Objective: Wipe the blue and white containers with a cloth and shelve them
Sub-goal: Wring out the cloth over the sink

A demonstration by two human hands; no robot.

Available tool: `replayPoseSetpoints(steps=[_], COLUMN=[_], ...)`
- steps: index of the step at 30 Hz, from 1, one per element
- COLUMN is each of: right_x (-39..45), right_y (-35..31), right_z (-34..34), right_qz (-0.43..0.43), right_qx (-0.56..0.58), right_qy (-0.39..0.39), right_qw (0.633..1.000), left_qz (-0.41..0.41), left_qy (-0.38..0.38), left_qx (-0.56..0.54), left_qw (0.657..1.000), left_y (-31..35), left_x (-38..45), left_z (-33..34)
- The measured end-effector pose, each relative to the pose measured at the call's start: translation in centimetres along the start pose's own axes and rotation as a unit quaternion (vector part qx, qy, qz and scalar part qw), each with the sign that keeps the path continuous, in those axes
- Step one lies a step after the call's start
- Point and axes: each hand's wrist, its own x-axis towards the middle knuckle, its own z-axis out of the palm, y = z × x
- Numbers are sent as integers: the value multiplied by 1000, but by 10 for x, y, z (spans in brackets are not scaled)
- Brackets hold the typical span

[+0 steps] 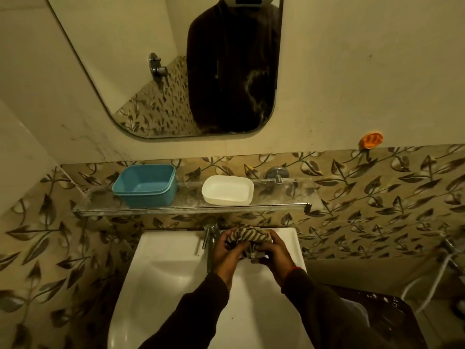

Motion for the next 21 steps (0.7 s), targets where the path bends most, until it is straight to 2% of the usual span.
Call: replayPoseSetpoints(steps=[3,6,10,16,21], right_x=[-1,2,4,33,75], right_y=[-2,-4,1,33,57], right_z=[30,69,120,194,230], right_qz=[-9,-29,-55,-32,-64], right_qx=[-47,-62,-82,-198,-330], right_qy=[-76,-149,-207,-130,-49], right_qw=[996,986,973,971,941], left_qz=[58,98,116,55,24], left_qy=[58,64,65,151,175], left_qx=[-3,-33,-50,-53,19], left_qw=[997,993,990,986,984], left_y=[20,43,65,90,92], left_x=[-10,-17,-23,3,41], left_z=[-32,-70,-120,-181,-215])
